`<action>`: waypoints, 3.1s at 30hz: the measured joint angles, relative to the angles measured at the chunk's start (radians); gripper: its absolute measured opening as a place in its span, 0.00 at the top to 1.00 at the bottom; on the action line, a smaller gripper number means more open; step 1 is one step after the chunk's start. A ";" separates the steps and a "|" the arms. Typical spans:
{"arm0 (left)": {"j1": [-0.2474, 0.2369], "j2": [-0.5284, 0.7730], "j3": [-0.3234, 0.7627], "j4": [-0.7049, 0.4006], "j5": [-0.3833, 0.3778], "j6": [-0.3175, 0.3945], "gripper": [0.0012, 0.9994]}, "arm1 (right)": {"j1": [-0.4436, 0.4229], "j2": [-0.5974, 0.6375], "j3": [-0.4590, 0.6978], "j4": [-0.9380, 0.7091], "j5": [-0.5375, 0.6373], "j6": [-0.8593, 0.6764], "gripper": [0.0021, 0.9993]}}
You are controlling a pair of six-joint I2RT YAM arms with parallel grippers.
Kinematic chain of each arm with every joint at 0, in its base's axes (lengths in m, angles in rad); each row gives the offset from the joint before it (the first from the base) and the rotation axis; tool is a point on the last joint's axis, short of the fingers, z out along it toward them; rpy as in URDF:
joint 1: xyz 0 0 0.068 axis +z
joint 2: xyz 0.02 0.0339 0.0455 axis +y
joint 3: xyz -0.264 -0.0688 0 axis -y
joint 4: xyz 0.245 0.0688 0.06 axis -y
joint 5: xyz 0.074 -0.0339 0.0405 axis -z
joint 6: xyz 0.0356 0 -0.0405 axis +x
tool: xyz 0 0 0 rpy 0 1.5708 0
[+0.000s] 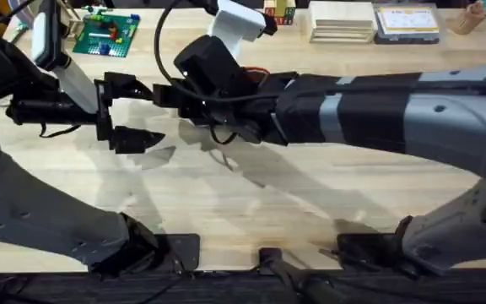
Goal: Unzip the bag, pick up the pens from the table one at a time and place them inside, then zip the bag closed.
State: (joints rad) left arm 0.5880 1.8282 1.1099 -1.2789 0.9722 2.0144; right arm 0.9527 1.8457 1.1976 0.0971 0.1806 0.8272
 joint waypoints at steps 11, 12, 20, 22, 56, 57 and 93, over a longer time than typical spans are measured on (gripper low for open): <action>0.000 0.000 0.000 0.000 0.000 0.000 0.01 | 0.000 0.008 0.000 -0.003 0.041 0.037 0.79; 0.000 0.000 0.000 0.000 0.000 0.000 0.01 | 0.000 0.008 0.000 -0.004 0.041 0.037 0.89; 0.000 0.000 0.000 0.000 0.000 0.000 0.01 | 0.000 0.008 0.000 -0.020 0.043 0.041 0.97; 0.000 0.000 0.000 0.000 0.000 0.000 0.01 | 0.000 0.008 0.000 -0.020 0.043 0.041 0.97; -0.123 0.000 0.000 0.125 0.073 -0.038 0.00 | -0.007 -0.092 0.000 -0.044 0.043 -0.032 0.97; -0.142 0.000 0.000 0.152 0.076 -0.062 0.01 | -0.007 -0.092 0.000 -0.044 0.043 -0.032 0.97; -0.335 0.000 0.000 0.397 0.105 -0.429 0.96 | -0.107 -0.103 0.000 -0.122 0.004 -0.035 0.97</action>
State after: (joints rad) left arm 0.2526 1.8281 1.1099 -0.8818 1.0767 1.5856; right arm 0.8457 1.7429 1.1976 -0.0245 0.1846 0.7920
